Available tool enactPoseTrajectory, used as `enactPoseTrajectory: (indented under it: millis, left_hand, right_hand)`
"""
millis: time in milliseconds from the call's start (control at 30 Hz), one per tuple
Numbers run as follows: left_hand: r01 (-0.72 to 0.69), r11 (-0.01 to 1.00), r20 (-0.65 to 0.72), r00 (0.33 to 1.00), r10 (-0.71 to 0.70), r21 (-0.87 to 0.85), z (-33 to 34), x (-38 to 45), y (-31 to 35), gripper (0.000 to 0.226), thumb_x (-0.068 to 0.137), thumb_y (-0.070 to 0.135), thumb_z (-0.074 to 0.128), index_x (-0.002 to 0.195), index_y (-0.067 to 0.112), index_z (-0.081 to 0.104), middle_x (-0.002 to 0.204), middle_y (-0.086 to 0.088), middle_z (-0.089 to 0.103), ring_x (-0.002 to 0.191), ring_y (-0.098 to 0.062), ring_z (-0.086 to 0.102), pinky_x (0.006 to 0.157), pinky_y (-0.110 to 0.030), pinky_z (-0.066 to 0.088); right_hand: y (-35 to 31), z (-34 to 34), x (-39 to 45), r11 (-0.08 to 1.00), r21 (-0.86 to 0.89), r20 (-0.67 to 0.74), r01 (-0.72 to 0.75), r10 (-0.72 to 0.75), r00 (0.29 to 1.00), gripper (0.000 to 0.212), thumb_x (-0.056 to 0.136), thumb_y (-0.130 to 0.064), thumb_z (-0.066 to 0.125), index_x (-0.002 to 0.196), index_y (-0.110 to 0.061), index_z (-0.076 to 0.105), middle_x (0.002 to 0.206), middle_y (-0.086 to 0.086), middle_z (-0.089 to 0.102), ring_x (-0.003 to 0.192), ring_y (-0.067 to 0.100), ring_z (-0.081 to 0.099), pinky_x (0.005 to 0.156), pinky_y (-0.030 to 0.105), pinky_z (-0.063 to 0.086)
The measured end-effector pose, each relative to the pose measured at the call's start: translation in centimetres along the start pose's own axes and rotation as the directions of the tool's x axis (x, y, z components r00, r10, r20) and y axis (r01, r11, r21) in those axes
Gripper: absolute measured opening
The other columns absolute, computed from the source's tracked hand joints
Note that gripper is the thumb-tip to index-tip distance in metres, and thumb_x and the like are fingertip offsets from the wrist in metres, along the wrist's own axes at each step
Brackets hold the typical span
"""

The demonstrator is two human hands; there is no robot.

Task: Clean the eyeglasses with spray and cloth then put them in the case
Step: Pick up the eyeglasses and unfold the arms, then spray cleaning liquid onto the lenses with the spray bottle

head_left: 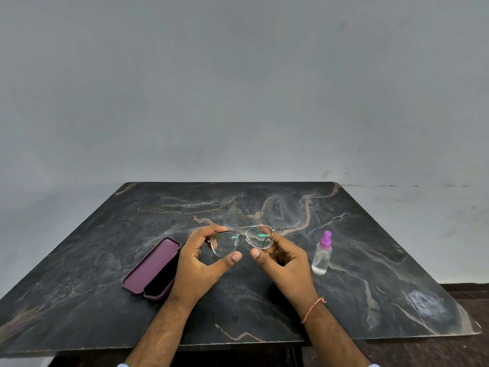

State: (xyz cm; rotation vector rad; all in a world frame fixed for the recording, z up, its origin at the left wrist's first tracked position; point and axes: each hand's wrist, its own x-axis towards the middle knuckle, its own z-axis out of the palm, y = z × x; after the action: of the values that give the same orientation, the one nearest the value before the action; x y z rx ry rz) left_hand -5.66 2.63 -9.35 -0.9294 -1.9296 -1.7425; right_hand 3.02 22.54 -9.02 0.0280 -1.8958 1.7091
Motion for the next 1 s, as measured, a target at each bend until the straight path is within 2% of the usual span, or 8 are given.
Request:
enactPoseTrajectory:
  millis: [233, 333, 500, 633, 767, 833, 900, 1000]
  left_hand:
    - [0.024, 1.000, 0.050, 0.998, -0.025, 0.015, -0.3, -0.1, 0.2, 0.060, 0.079, 0.072, 0.087, 0.132, 0.047, 0.072, 0.111, 0.019, 0.072, 0.103, -0.014, 0.069, 0.088, -0.027, 0.052]
    - [0.012, 0.999, 0.070, 0.997, -0.015, 0.051, -0.2, -0.1, 0.0, 0.058, 0.080, 0.058, 0.089, 0.135, 0.052, 0.070, 0.106, 0.011, 0.073, 0.102, -0.018, 0.069, 0.083, -0.028, 0.049]
    - [-0.024, 0.994, 0.060, 0.998, 0.017, 0.108, -0.1, 0.1, -0.1, 0.056, 0.081, 0.053, 0.087, 0.134, 0.056, 0.069, 0.112, 0.015, 0.077, 0.116, -0.015, 0.069, 0.093, -0.013, 0.046]
    - [-0.025, 0.992, 0.030, 0.999, 0.021, 0.123, -0.1, 0.1, -0.2, 0.053, 0.084, 0.054, 0.086, 0.134, 0.049, 0.072, 0.113, 0.015, 0.077, 0.125, -0.010, 0.066, 0.110, -0.020, 0.047]
    - [0.028, 0.992, -0.006, 1.000, -0.027, 0.124, -0.1, 0.2, -0.3, 0.053, 0.084, 0.053, 0.089, 0.134, 0.051, 0.071, 0.123, 0.019, 0.076, 0.130, -0.008, 0.062, 0.101, -0.028, 0.048]
    - [0.038, 0.992, -0.005, 0.999, -0.038, 0.122, -0.2, 0.3, -0.3, 0.054, 0.082, 0.050, 0.087, 0.133, 0.058, 0.069, 0.126, 0.022, 0.076, 0.129, -0.008, 0.061, 0.096, -0.026, 0.047]
    - [0.039, 0.991, 0.004, 0.999, -0.040, 0.125, -0.2, 0.3, -0.3, 0.054, 0.082, 0.050, 0.087, 0.132, 0.061, 0.068, 0.126, 0.023, 0.075, 0.128, -0.006, 0.061, 0.094, -0.025, 0.047]
    - [0.037, 0.992, 0.022, 0.999, -0.040, 0.124, -0.1, 0.2, -0.4, 0.053, 0.082, 0.052, 0.086, 0.132, 0.055, 0.070, 0.127, 0.023, 0.075, 0.129, -0.001, 0.060, 0.099, -0.026, 0.048]
  right_hand:
    - [0.1, -0.1, 0.0, 1.000, 0.029, -0.002, -0.003, 0.003, 1.000, 0.056, 0.084, -0.051, 0.087, 0.137, -0.042, 0.072, 0.079, 0.004, 0.056, 0.077, 0.021, 0.051, 0.077, 0.039, 0.047]
    - [0.2, -0.2, 0.0, 1.000, 0.015, 0.000, 0.006, -0.006, 1.000, 0.056, 0.088, -0.050, 0.084, 0.141, -0.040, 0.069, 0.078, 0.002, 0.058, 0.079, 0.019, 0.056, 0.079, 0.036, 0.050]
    - [0.6, 0.0, -0.1, 0.998, -0.064, 0.001, -0.012, 0.012, 1.000, 0.054, 0.090, -0.050, 0.080, 0.142, -0.044, 0.065, 0.075, -0.008, 0.061, 0.076, 0.010, 0.060, 0.078, 0.028, 0.054]
    - [0.4, -0.2, -0.7, 0.944, -0.329, -0.006, 0.007, -0.010, 1.000, 0.042, 0.093, -0.059, 0.071, 0.133, -0.049, 0.066, 0.069, -0.014, 0.063, 0.063, 0.003, 0.059, 0.068, 0.023, 0.052]
    - [-0.8, -0.8, -2.6, 0.782, -0.602, -0.055, 0.162, -0.244, 0.968, 0.028, 0.098, -0.054, 0.066, 0.125, -0.044, 0.068, 0.070, -0.015, 0.064, 0.063, 0.006, 0.064, 0.062, 0.021, 0.051]
    - [-1.2, -1.7, -3.5, 0.668, -0.708, -0.098, 0.230, -0.415, 0.904, 0.022, 0.100, -0.046, 0.067, 0.120, -0.038, 0.068, 0.081, -0.020, 0.061, 0.075, 0.001, 0.060, 0.069, 0.022, 0.051]
    - [-1.4, -3.4, -3.9, 0.569, -0.792, -0.155, 0.221, -0.538, 0.828, 0.026, 0.098, -0.038, 0.070, 0.123, -0.030, 0.066, 0.109, -0.015, 0.061, 0.100, 0.005, 0.057, 0.087, 0.027, 0.051]
    - [-1.7, -6.6, -3.9, 0.531, -0.847, -0.275, 0.040, -0.501, 0.821, 0.056, 0.095, -0.030, 0.078, 0.144, -0.022, 0.053, 0.146, 0.007, 0.050, 0.124, 0.028, 0.053, 0.096, 0.039, 0.050]
